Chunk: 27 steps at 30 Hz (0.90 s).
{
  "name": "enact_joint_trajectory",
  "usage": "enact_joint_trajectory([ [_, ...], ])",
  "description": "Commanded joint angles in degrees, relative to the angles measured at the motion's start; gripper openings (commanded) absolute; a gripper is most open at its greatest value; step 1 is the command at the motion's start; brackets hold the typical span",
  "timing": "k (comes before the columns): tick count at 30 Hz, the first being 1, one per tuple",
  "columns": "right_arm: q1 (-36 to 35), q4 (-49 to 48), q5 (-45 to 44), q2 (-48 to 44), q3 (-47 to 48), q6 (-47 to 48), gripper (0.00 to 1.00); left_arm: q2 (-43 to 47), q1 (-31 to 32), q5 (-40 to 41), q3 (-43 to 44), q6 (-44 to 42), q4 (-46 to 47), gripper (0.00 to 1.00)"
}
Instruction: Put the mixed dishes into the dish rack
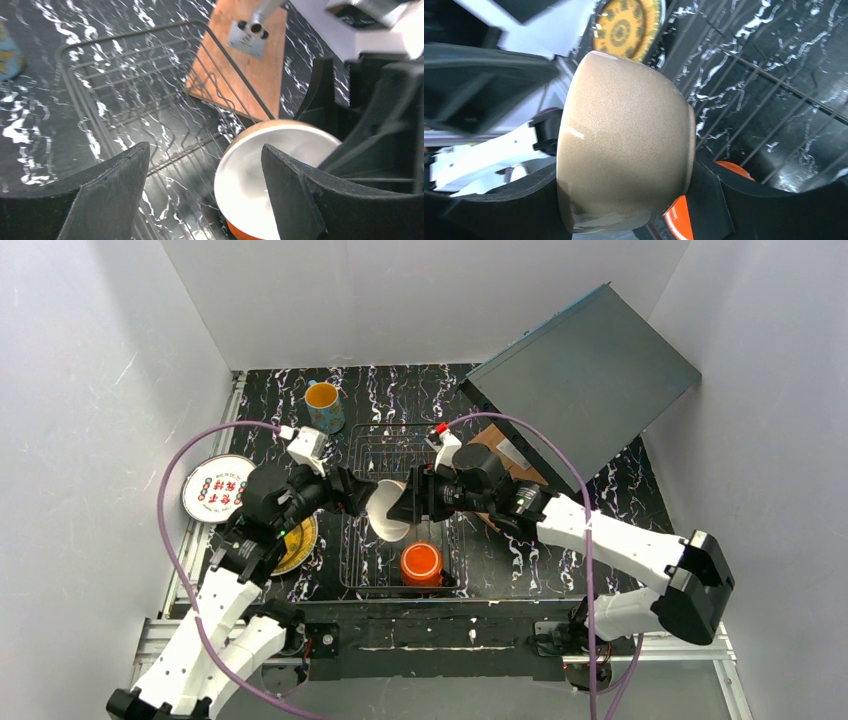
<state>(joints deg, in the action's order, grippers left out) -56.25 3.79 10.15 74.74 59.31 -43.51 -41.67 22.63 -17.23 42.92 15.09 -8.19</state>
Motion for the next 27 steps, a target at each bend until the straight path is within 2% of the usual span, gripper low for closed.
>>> enact_joint_trajectory([
  [1,0.17,1.23,-4.30,2.33,4.57,4.31,0.01,5.74,0.13,13.47,-0.59,-1.00,-1.33,0.82],
  [6,0.01,6.04,-7.92,7.34,8.84,10.92,0.01,10.02,0.13,30.15,-1.06,-0.28,-4.71,0.86],
  [9,-0.32,9.51,-10.78,11.17,11.88,14.38,0.01,10.10,0.14,36.23,-0.10,0.50,-7.59,0.86],
  [16,-4.24,20.56,-21.81,20.10,22.34,21.99,0.01,9.99,0.18,41.96,0.69,1.45,-10.10,0.85],
  [21,-8.31,28.00,-29.04,25.71,29.09,25.94,0.01,10.78,0.04,43.00,0.53,1.73,-10.11,0.85],
  [27,-14.58,33.52,-46.85,32.19,34.78,33.81,0.01,11.05,0.00,43.14,0.31,1.92,-9.91,0.85],
])
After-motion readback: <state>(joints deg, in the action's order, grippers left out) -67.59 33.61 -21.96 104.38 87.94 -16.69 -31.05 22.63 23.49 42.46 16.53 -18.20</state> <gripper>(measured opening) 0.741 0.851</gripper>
